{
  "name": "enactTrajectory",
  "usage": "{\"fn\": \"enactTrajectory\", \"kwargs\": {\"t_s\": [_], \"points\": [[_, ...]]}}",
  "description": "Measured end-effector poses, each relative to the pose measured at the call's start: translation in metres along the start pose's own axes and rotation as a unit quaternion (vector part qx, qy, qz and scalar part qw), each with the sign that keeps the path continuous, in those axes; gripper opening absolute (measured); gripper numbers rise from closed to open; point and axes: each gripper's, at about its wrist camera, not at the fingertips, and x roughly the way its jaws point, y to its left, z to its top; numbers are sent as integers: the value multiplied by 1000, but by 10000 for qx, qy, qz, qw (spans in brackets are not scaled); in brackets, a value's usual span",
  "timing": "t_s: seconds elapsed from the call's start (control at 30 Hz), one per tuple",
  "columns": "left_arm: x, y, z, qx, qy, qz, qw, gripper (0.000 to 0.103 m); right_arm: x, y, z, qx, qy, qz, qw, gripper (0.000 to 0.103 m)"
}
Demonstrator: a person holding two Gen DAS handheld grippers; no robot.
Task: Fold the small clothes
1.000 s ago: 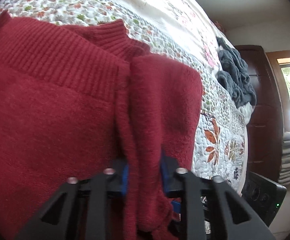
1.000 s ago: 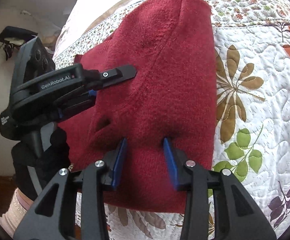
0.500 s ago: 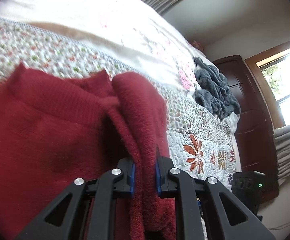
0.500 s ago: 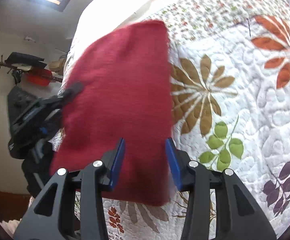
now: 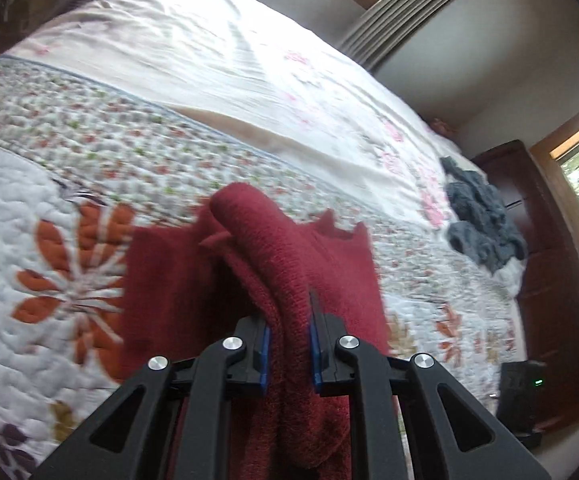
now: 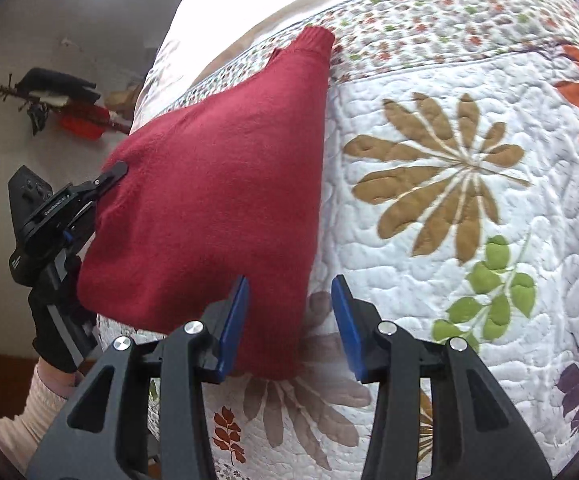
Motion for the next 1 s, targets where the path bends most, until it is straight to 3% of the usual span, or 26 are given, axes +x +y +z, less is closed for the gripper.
{"fn": "enactTrajectory", "kwargs": {"t_s": [0.17, 0.37, 0.6, 0.77, 0.9, 1.0], "points": [[-15, 20, -10, -47, -212, 134, 9997, 15, 11, 9, -3, -76, 144, 5, 9999, 43], [-8, 48, -14, -150, -194, 364, 9990, 15, 26, 19, -1, -127, 245, -13, 9996, 44], [35, 76, -20, -347, 347, 388, 9980, 18, 42, 25, -4, -98, 379, -67, 9992, 46], [11, 76, -22, -517, 400, 301, 9974, 30, 47, 29, -9, 41, 458, 149, 9988, 52], [-20, 70, -43, -428, 468, 308, 9975, 42, 49, 33, -14, 99, 528, 345, 9980, 58], [-42, 66, -66, -562, 555, 166, 9967, 44, 54, 36, -17, 175, 651, 486, 9965, 59]]}}
